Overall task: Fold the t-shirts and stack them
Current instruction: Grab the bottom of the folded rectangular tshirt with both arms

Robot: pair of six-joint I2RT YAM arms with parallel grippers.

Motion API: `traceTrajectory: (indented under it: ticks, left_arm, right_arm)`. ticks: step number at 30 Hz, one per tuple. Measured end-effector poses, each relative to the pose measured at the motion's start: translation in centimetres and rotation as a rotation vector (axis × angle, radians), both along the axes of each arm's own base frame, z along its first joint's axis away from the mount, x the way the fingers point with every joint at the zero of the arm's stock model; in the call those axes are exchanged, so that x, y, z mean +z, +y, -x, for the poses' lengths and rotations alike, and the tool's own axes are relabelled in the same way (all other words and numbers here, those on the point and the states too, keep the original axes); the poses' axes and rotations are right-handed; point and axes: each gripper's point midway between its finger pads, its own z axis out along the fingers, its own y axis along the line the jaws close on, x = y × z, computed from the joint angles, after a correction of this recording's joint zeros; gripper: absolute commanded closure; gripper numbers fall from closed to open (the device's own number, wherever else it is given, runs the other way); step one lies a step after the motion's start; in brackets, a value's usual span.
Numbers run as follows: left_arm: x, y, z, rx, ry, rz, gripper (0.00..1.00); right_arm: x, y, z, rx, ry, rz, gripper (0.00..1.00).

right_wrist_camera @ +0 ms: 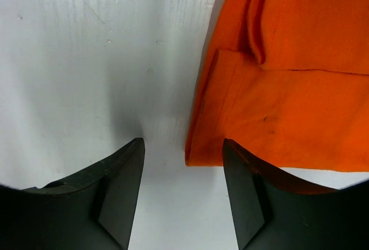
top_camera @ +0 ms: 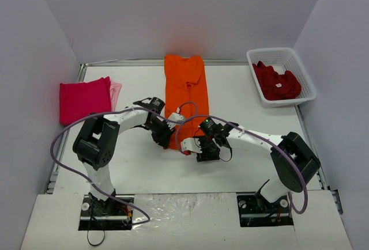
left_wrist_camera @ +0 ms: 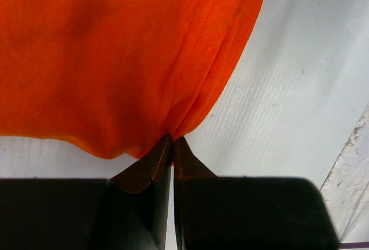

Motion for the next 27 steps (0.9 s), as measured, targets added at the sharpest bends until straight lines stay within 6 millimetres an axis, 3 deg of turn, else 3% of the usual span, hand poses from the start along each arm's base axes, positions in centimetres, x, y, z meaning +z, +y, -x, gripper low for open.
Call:
traceTrajectory:
  ticks: [14,27]
  left_arm:
    - [0.0,0.1,-0.1,0.006,0.005,0.005,0.98]
    - [0.0,0.3,-0.2,0.012,0.007,0.005,0.98]
  right_arm:
    - [-0.3,0.5,-1.8,-0.025,-0.050,0.014,0.55]
    - [-0.4,1.2,-3.0,-0.049,-0.069,0.017,0.69]
